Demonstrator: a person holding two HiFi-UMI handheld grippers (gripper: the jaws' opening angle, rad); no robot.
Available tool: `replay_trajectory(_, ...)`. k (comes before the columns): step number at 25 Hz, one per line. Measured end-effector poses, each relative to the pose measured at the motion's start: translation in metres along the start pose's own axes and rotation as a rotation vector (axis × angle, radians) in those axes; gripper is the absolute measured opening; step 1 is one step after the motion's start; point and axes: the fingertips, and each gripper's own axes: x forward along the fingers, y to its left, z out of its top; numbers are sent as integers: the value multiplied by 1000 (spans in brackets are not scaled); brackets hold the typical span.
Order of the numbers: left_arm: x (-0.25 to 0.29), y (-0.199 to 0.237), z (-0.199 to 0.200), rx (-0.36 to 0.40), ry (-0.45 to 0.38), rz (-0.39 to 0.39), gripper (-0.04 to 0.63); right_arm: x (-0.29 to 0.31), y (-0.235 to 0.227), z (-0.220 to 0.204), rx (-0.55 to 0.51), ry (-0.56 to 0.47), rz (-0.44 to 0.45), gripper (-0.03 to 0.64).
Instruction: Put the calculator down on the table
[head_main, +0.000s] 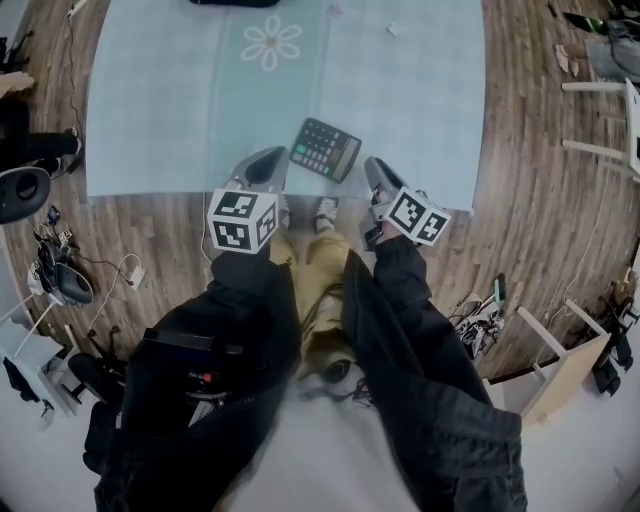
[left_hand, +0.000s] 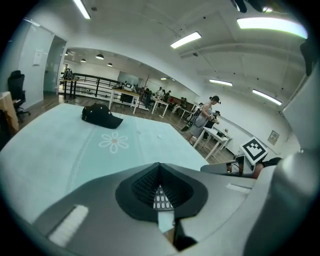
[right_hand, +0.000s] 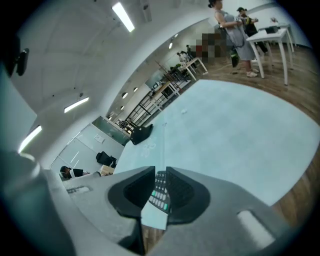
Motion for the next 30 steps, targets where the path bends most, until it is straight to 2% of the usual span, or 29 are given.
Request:
replay_trajectory(4, -6, -13, 43, 29, -81, -19, 0, -21, 45, 50, -164, -97, 45, -3)
replay_trajectory(11, -22, -37, 118, 90, -212, -63, 0, -45, 133, 120, -412, -226, 117, -3)
replay_trajectory(20, -40, -44, 187, 155, -347, -83, 0, -53, 203, 147, -547, -283, 192, -3)
replay_trajectory(24, -55, -49, 222, 171, -427, -103, 0, -62, 233, 176, -616, -381, 179, -2)
replay_trajectory(30, -87, -53, 259, 218, -518, -87, 0, -86, 280, 206, -710, -514, 200, -2)
